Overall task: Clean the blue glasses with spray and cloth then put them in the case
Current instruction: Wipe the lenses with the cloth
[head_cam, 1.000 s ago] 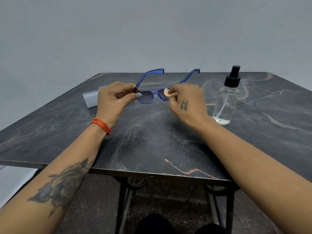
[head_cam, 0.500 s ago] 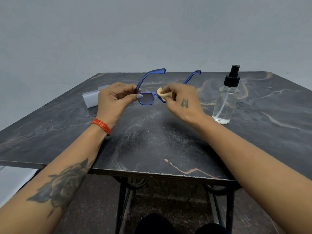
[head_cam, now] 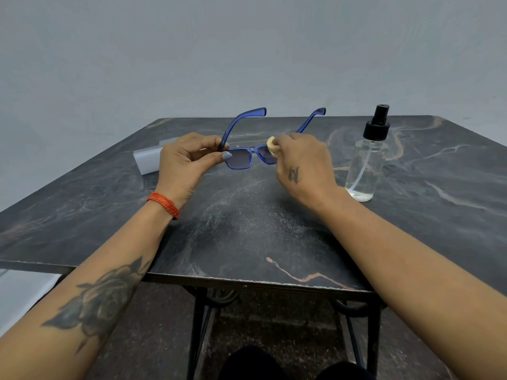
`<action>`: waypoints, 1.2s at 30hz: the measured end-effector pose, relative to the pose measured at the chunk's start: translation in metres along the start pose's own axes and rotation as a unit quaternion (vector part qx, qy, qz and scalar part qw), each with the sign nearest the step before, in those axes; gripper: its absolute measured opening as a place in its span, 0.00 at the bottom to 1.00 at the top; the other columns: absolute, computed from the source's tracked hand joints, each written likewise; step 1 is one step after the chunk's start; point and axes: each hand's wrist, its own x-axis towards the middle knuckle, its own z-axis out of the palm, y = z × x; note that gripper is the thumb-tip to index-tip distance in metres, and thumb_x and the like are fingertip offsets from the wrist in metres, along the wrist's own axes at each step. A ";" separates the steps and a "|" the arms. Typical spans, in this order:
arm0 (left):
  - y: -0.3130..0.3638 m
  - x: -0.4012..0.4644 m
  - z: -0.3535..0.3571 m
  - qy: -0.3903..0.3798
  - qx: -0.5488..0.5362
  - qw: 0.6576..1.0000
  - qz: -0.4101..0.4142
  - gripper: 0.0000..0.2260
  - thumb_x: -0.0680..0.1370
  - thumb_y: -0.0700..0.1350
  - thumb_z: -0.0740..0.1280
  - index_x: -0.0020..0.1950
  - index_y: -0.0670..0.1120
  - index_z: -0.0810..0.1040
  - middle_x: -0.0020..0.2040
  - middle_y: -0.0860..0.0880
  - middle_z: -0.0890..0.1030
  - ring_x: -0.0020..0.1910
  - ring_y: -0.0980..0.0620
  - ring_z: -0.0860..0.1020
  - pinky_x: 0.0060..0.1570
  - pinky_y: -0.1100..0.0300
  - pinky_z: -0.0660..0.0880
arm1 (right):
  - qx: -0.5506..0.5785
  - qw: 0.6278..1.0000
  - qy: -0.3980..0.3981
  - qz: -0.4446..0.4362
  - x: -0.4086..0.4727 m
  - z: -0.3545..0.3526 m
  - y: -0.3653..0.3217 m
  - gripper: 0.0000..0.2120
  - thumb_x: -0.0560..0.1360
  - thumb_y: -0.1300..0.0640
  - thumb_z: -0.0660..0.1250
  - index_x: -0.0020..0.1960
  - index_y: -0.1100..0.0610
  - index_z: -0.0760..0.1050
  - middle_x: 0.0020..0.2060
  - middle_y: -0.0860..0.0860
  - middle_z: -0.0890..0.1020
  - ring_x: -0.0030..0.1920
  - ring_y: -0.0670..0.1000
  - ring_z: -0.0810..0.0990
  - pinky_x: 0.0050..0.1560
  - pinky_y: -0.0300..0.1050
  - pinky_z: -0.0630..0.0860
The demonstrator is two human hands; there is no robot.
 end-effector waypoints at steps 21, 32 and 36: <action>-0.002 0.001 -0.002 0.016 0.004 1.000 -0.005 0.11 0.68 0.38 0.73 0.49 0.45 0.81 0.42 0.49 0.80 0.47 0.44 0.80 0.55 0.50 0.77 | 0.023 1.000 0.000 0.015 0.000 -0.002 -0.002 0.09 0.72 0.63 0.60 0.45 0.64 0.79 0.40 0.58 0.80 0.42 0.58 0.76 0.38 0.47 0.68; 0.000 -0.001 0.000 0.003 0.005 1.000 -0.005 0.12 0.68 0.37 0.73 0.51 0.44 0.80 0.42 0.51 0.80 0.48 0.43 0.80 0.54 0.51 0.78 | 0.078 0.997 -0.026 0.002 0.002 0.002 -0.002 0.10 0.76 0.64 0.58 0.55 0.61 0.74 0.47 0.57 0.81 0.47 0.58 0.76 0.46 0.49 0.72; -0.001 0.000 0.000 0.015 0.012 1.000 -0.005 0.11 0.68 0.38 0.73 0.50 0.45 0.81 0.42 0.50 0.80 0.47 0.44 0.80 0.53 0.52 0.78 | 0.171 0.985 -0.017 0.023 0.001 -0.001 -0.006 0.10 0.74 0.64 0.62 0.52 0.59 0.78 0.45 0.52 0.83 0.43 0.52 0.77 0.44 0.40 0.70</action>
